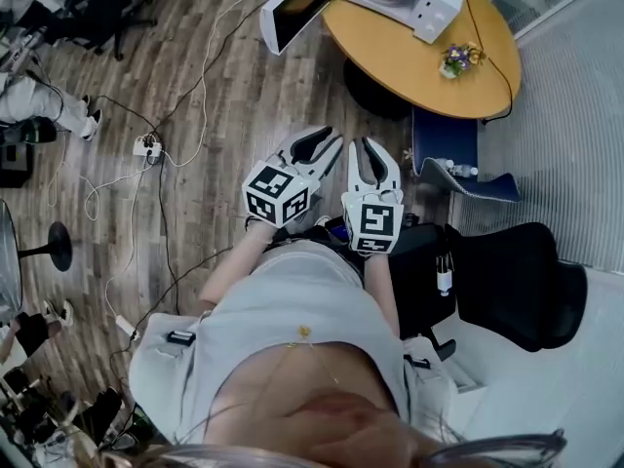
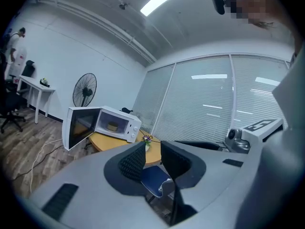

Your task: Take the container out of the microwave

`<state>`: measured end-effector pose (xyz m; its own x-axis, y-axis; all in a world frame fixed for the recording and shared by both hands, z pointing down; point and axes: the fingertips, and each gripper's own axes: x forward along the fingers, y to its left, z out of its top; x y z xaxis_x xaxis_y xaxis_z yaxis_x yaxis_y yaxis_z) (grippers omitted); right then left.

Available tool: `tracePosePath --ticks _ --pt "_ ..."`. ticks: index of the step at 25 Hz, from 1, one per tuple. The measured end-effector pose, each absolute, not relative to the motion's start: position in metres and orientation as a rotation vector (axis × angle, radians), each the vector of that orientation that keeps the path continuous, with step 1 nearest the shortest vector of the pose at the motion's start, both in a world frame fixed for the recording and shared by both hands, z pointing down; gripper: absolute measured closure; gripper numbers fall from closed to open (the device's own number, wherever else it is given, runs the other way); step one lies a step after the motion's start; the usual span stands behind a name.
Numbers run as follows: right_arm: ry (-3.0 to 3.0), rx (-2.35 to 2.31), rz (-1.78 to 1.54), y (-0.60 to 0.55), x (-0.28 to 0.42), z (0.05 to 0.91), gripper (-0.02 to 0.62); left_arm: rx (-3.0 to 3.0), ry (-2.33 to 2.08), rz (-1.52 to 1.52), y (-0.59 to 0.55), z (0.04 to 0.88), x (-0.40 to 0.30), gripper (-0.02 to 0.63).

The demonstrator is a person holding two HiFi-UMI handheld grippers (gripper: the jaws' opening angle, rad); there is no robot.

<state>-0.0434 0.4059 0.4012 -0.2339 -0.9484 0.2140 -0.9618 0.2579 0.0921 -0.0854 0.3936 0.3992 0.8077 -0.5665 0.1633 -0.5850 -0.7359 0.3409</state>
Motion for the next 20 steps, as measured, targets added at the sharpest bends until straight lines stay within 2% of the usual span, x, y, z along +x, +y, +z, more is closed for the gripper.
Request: tracePosePath --ticks 20 --pt "-2.355 1.733 0.079 0.380 0.007 0.406 0.518 2.597 -0.976 0.045 0.364 0.400 -0.044 0.505"
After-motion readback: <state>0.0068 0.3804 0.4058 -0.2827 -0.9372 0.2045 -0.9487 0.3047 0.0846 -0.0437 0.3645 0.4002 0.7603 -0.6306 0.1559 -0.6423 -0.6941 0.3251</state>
